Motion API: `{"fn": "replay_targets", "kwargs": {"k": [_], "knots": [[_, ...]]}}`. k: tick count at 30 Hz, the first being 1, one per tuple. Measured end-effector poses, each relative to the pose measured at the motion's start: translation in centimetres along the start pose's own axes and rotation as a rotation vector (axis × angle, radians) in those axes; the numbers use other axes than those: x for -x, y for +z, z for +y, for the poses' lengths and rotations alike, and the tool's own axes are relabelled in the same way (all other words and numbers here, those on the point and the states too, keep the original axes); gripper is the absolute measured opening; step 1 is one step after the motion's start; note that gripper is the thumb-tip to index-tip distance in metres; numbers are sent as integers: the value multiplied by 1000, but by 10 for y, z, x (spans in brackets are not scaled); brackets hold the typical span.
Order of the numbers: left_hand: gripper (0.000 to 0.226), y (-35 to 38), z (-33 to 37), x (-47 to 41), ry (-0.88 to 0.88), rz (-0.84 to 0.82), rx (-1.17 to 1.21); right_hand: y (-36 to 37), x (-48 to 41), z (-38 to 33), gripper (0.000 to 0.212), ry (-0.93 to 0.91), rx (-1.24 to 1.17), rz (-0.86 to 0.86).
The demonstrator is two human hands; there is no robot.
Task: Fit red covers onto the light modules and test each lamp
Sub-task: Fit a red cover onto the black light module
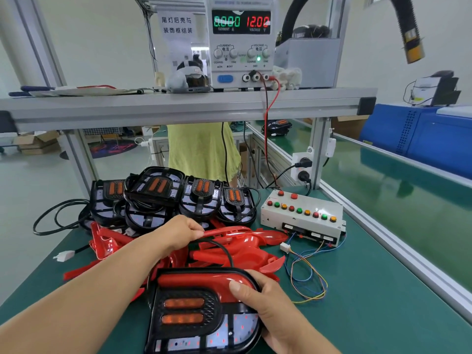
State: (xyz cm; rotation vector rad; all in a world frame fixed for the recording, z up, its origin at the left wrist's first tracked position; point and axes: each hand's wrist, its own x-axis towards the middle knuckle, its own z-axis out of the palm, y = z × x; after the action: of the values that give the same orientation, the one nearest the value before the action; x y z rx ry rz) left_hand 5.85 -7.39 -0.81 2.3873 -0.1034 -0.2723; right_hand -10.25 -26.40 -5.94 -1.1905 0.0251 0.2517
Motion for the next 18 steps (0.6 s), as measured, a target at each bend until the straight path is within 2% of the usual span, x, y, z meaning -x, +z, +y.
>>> {"fn": "replay_targets", "kwargs": {"k": [3, 7, 13, 18], "knots": [[16, -5, 4, 3, 22, -9, -34, -6, 4, -5, 52, 44, -9, -92], [15, -13, 10, 12, 110, 86, -76, -10, 8, -9, 43, 52, -17, -195], [19, -29, 12, 54, 290, 248, -2, -11, 13, -9, 42, 93, 132, -227], [31, -26, -19, 124, 453, 228, 88, -12, 11, -9, 42, 90, 171, -213]]}}
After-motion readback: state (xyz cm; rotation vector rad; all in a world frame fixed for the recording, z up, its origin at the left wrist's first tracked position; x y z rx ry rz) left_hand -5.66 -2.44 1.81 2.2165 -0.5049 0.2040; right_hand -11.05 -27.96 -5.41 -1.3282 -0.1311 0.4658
